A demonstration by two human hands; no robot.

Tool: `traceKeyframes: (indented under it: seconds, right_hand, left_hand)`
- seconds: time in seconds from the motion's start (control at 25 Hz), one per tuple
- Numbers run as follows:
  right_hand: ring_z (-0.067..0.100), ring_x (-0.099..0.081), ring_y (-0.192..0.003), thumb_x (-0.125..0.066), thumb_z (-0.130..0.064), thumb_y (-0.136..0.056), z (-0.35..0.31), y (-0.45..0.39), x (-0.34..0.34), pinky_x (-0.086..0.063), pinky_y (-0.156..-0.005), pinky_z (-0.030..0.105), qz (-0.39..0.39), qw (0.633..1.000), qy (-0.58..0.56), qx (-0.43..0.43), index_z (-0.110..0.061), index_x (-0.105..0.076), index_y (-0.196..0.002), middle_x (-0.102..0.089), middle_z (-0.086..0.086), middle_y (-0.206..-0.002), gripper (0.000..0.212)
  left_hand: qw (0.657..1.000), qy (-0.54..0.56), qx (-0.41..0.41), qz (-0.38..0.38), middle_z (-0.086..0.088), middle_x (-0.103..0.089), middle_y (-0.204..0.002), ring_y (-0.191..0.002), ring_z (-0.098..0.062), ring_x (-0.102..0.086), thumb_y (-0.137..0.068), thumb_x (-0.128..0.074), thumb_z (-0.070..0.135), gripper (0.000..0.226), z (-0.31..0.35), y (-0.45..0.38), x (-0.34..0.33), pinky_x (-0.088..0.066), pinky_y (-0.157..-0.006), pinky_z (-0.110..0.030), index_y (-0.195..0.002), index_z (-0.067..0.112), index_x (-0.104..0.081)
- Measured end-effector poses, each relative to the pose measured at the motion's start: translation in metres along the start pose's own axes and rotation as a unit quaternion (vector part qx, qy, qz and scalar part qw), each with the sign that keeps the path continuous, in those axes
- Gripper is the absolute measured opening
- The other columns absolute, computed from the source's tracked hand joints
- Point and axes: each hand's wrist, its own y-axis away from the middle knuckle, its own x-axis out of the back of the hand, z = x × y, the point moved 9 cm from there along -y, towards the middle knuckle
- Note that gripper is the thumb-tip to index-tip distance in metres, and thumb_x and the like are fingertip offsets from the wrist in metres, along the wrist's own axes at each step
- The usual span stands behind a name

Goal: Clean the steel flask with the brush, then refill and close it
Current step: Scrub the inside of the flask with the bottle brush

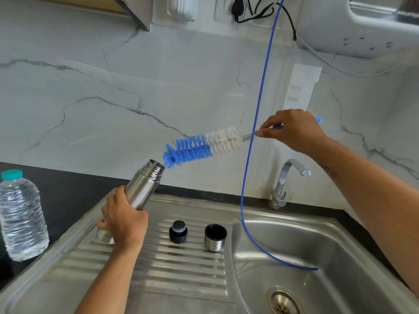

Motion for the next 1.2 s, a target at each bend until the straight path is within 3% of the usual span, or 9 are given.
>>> traceKeyframes:
  seconds: [0.24, 0.52, 0.6, 0.72, 0.84, 1.04, 1.12, 1.2]
  right_hand:
    - [0.018, -0.06, -0.082, -0.073, -0.054, -0.083, -0.024, -0.003, 0.012, -0.039, -0.088, 0.044, 0.068, 0.993, 0.006, 0.101, -0.027, -0.08, -0.096, -0.068, -0.004, -0.088, 0.03]
    - [0.015, -0.055, -0.078, -0.059, -0.064, -0.077, -0.038, -0.013, 0.018, -0.023, -0.082, 0.036, 0.04, 0.985, 0.044, 0.163, -0.025, -0.08, -0.097, -0.063, -0.008, -0.083, 0.049]
    - [0.016, -0.057, -0.077, -0.056, -0.067, -0.077, -0.037, -0.016, 0.019, -0.028, -0.082, 0.037, 0.034, 0.986, 0.038, 0.159, -0.025, -0.08, -0.096, -0.064, -0.008, -0.082, 0.053]
    - [0.018, -0.064, -0.083, -0.048, -0.076, -0.072, -0.03, -0.02, 0.016, -0.046, -0.089, 0.048, 0.011, 0.992, 0.016, 0.126, -0.024, -0.08, -0.099, -0.068, -0.01, -0.086, 0.067]
    - [0.016, -0.064, -0.083, -0.047, -0.08, -0.067, -0.027, -0.021, 0.016, -0.05, -0.09, 0.052, -0.011, 0.993, 0.017, 0.116, -0.026, -0.08, -0.098, -0.067, -0.014, -0.084, 0.071]
    - [0.011, -0.062, -0.082, -0.058, -0.068, -0.079, -0.036, -0.018, 0.015, -0.046, -0.095, 0.05, -0.056, 0.984, 0.065, 0.155, -0.029, -0.081, -0.101, -0.067, -0.023, -0.083, 0.051]
    - [0.012, -0.063, -0.091, -0.064, -0.06, -0.086, -0.039, -0.019, 0.012, -0.045, -0.098, 0.043, -0.087, 0.979, 0.099, 0.157, -0.029, -0.08, -0.106, -0.074, -0.014, -0.096, 0.04]
    - [0.011, -0.059, -0.091, -0.063, -0.058, -0.091, -0.039, -0.021, 0.008, -0.042, -0.088, 0.032, -0.119, 0.975, 0.123, 0.14, -0.032, -0.079, -0.106, -0.072, -0.011, -0.097, 0.035]
  left_hand:
    - [0.999, -0.008, -0.026, -0.016, -0.013, -0.058, -0.12, -0.115, -0.038, -0.051, -0.063, -0.077, -0.006, 0.077, 0.006, 0.001, -0.005, -0.034, -0.098, -0.061, -0.133, 0.015, -0.054]
    - [0.994, -0.031, -0.098, -0.026, -0.008, -0.061, -0.117, -0.112, -0.035, -0.053, -0.059, -0.078, -0.008, 0.079, 0.012, -0.004, -0.006, -0.035, -0.096, -0.056, -0.131, 0.019, -0.058]
    - [0.991, -0.025, -0.125, -0.036, -0.006, -0.062, -0.116, -0.112, -0.034, -0.054, -0.057, -0.079, -0.008, 0.081, 0.015, -0.003, -0.011, -0.034, -0.095, -0.054, -0.129, 0.02, -0.059]
    - [0.988, 0.019, -0.143, -0.052, -0.003, -0.061, -0.116, -0.111, -0.033, -0.054, -0.056, -0.082, -0.006, 0.082, 0.021, 0.002, -0.015, -0.035, -0.094, -0.054, -0.13, 0.02, -0.058]
    - [0.988, 0.04, -0.141, -0.054, -0.002, -0.061, -0.116, -0.111, -0.033, -0.054, -0.057, -0.082, -0.005, 0.081, 0.022, 0.002, -0.014, -0.036, -0.092, -0.053, -0.13, 0.021, -0.058]
    - [0.986, -0.007, -0.165, -0.038, -0.002, -0.061, -0.112, -0.109, -0.033, -0.055, -0.055, -0.08, -0.007, 0.08, 0.023, 0.001, -0.01, -0.035, -0.091, -0.053, -0.126, 0.022, -0.06]
    - [0.977, -0.056, -0.205, -0.03, -0.002, -0.062, -0.109, -0.106, -0.033, -0.057, -0.052, -0.08, -0.008, 0.081, 0.031, 0.005, -0.01, -0.036, -0.091, -0.054, -0.125, 0.022, -0.062]
    - [0.969, -0.081, -0.233, -0.034, -0.001, -0.063, -0.108, -0.102, -0.032, -0.058, -0.05, -0.079, -0.009, 0.082, 0.036, 0.01, -0.016, -0.037, -0.089, -0.053, -0.124, 0.023, -0.064]
